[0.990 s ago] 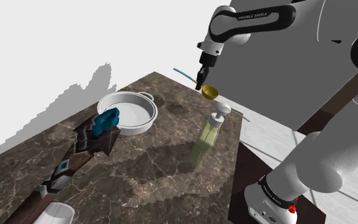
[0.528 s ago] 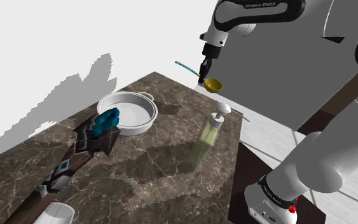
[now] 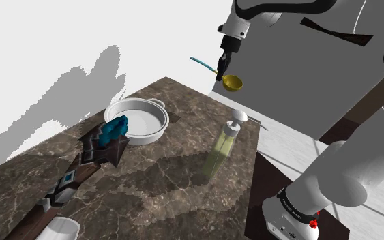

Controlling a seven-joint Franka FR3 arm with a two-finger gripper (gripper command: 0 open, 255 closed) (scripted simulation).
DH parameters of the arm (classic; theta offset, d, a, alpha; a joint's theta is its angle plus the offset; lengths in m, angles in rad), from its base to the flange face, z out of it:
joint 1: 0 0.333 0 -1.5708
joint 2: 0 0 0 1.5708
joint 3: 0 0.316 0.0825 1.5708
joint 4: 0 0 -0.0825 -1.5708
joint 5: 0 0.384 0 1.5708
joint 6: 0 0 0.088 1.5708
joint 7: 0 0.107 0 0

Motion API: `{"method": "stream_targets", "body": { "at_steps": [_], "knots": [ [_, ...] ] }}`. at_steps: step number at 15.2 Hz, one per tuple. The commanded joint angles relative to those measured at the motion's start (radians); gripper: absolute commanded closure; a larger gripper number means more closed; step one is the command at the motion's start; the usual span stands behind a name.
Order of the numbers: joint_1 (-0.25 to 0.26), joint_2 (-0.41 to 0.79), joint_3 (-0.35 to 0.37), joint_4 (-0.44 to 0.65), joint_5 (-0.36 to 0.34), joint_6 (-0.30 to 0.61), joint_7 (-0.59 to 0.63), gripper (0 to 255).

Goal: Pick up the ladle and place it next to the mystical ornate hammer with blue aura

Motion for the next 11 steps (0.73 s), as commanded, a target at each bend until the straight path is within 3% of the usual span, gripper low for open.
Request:
{"method": "stream_targets", "body": {
  "at_steps": [1, 11],
  "knots": [
    [-0.001, -0.004, -0.001, 0.022, -0.001, -0.026, 0.002, 255],
    [-0.002, 0.004, -0.002, 0.166, -0.001, -0.162, 0.013, 255]
  ]
}}
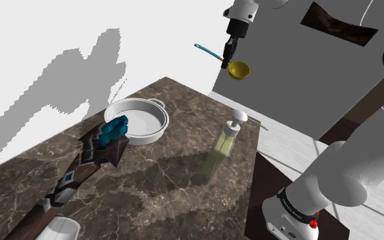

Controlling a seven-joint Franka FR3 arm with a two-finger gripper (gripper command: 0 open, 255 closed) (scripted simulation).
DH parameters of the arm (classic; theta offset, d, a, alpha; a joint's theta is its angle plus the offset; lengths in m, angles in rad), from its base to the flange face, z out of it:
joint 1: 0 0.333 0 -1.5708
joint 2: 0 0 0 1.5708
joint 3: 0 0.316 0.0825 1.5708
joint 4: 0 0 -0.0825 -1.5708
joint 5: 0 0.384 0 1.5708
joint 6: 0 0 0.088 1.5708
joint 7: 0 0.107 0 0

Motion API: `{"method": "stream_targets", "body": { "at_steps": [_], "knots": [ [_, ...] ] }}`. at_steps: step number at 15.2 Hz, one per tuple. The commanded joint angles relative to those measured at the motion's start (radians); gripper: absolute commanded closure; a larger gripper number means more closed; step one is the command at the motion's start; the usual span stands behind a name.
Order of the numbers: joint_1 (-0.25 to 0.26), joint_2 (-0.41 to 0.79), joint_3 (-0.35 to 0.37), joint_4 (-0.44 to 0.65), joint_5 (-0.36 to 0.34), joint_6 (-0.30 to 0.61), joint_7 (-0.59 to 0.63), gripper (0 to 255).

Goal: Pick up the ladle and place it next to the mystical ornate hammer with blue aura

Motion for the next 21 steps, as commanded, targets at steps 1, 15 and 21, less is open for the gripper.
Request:
{"method": "stream_targets", "body": {
  "at_steps": [1, 15, 21],
  "knots": [
    [0.001, 0.003, 0.001, 0.031, 0.001, -0.028, 0.005, 255],
    [-0.006, 0.064, -0.004, 0.3, 0.012, -0.236, 0.017, 255],
    [0.028, -0.014, 0.024, 0.244, 0.01, -0.251, 0.081, 255]
  ]
}}
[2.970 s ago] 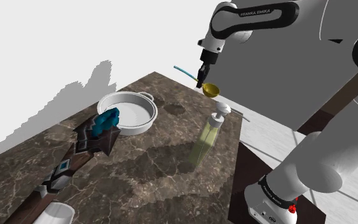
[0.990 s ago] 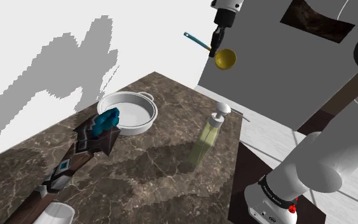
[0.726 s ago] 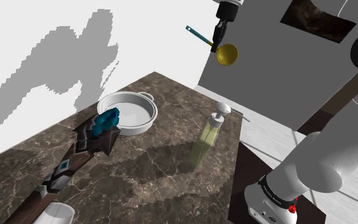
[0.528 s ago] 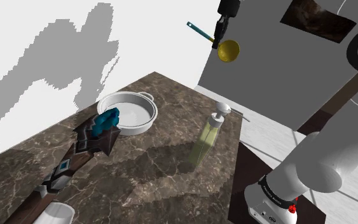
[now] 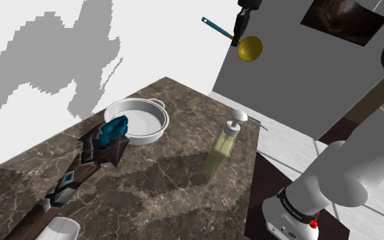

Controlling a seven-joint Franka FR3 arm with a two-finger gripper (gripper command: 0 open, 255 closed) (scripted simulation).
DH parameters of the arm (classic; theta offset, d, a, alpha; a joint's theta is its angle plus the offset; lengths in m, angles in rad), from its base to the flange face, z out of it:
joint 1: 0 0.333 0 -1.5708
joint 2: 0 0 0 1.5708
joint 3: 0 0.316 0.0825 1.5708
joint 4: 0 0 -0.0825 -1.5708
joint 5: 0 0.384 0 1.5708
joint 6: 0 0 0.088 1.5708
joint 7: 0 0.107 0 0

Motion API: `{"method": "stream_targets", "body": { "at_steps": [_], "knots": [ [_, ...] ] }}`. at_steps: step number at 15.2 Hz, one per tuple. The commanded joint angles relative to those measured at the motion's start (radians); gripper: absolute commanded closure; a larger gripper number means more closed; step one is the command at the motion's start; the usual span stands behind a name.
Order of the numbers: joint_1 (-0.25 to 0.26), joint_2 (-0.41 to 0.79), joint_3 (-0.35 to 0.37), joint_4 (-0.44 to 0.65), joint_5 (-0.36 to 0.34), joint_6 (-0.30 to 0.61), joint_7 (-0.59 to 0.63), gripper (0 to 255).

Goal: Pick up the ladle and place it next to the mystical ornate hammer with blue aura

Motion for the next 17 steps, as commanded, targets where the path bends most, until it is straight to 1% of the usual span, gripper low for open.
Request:
{"method": "stream_targets", "body": {
  "at_steps": [1, 5, 9, 17],
  "knots": [
    [0.02, -0.057, 0.019, -0.062, -0.002, 0.01, 0.039, 255],
    [0.058, -0.165, 0.067, -0.188, 0.004, 0.039, 0.124, 255],
    [0.092, -0.257, 0.119, -0.288, 0.021, 0.058, 0.211, 255],
    [0.156, -0.394, 0.235, -0.422, 0.08, 0.083, 0.389, 255]
  ]
}}
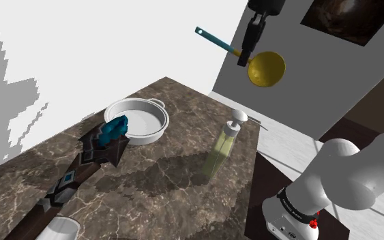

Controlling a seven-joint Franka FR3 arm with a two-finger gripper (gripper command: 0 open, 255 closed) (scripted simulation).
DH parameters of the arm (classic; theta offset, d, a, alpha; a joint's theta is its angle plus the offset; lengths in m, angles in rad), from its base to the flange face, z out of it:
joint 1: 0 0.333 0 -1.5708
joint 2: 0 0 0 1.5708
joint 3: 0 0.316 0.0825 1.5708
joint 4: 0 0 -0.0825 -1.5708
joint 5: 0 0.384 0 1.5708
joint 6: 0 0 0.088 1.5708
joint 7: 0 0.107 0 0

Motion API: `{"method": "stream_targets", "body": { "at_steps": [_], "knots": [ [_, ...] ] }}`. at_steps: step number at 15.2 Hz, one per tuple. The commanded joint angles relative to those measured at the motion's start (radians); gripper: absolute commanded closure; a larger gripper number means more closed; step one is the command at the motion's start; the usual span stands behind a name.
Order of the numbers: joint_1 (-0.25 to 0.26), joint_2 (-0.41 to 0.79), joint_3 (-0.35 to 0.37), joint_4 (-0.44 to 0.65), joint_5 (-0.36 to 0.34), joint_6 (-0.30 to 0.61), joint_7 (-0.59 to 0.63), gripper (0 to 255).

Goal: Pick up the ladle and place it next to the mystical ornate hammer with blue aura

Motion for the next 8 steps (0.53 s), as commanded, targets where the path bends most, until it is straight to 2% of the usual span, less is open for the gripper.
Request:
{"method": "stream_targets", "body": {
  "at_steps": [1, 8],
  "knots": [
    [0.014, -0.025, 0.028, -0.022, 0.016, 0.004, 0.042, 255],
    [0.068, -0.088, 0.143, -0.07, 0.085, 0.024, 0.206, 255]
  ]
}}
